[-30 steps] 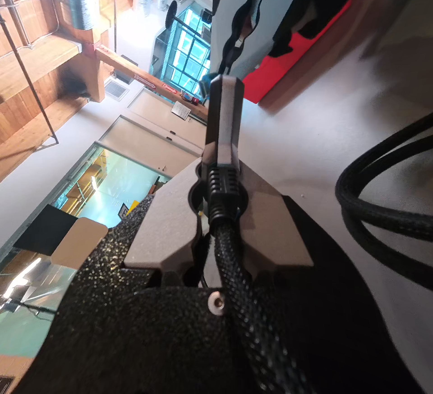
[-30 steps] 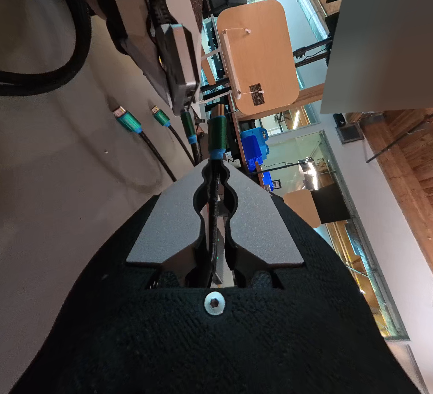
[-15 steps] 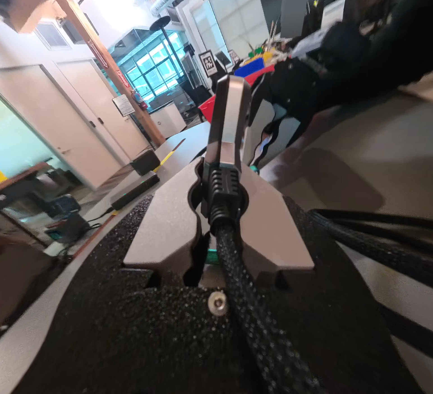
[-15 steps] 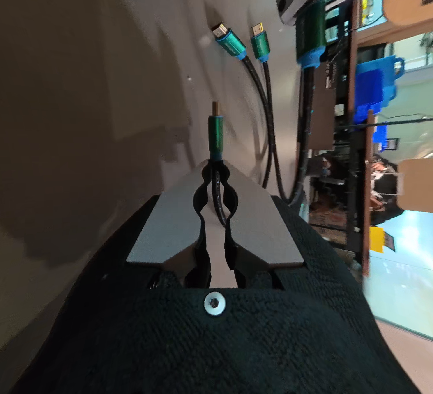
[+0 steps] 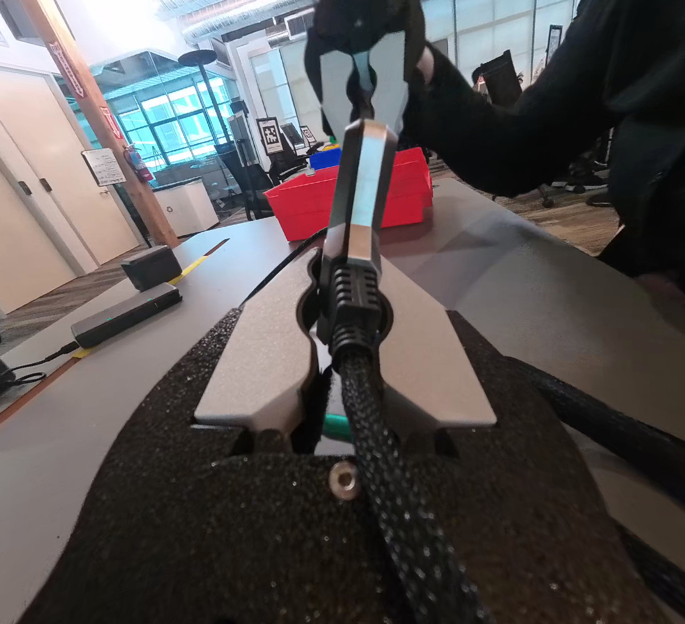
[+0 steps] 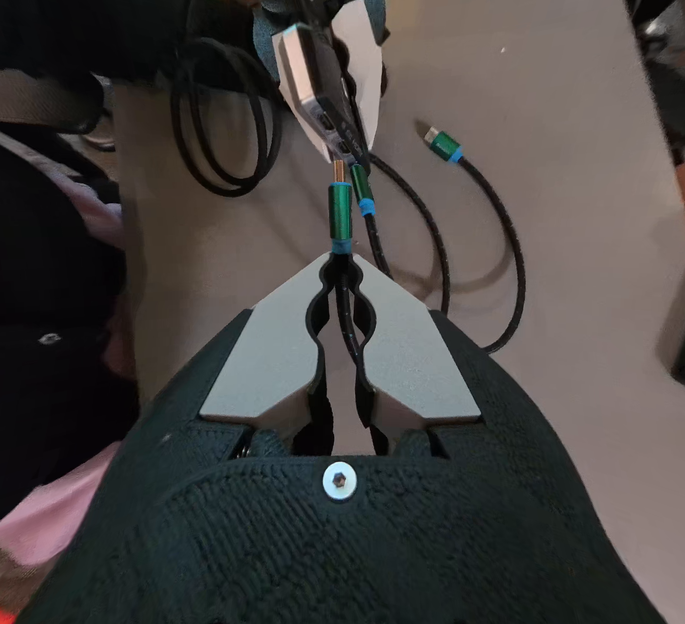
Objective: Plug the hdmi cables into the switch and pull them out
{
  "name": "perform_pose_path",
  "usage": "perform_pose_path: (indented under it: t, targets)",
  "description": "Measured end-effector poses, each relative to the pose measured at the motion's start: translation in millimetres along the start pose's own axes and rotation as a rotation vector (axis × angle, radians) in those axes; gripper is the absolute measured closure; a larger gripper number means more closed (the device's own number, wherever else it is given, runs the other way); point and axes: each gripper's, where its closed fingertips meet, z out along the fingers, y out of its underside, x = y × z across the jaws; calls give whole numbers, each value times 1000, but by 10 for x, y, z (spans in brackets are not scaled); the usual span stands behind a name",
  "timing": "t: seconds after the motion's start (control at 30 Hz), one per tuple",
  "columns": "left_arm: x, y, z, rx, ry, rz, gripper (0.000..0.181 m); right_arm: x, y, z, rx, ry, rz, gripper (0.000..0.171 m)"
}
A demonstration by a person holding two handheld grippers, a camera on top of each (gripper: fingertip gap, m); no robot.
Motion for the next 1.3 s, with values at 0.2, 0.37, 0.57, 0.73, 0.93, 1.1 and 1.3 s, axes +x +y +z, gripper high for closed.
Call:
perform_pose_path:
  t: [0.2,0.37,0.57,0.73,0.93,1.1,1.3]
  targets:
    - [-58,-21,-18,14,-13,-60,160,28,-167,220,-20,-69,0,167]
    - [-248,-122,-128,94,-157,-52,161,-3,148,421,-103,-117,-46,167]
    - [-270,-67,-100,51,-179,-33,161,-90,739,848,-140,-114,-95,167]
    - [-176,18,-20,-17,-146,19,161,-52,763,954,2,-60,-117,167]
    - [-162,42,-2,-34,-135,21,160,-40,806,1038,48,37,-249,162]
    - [-149,59,12,-48,-136,36,160,-42,750,1039,105,53,-248,141]
    - [-63,154,79,-116,-112,100,160,-95,610,983,205,124,-381,142]
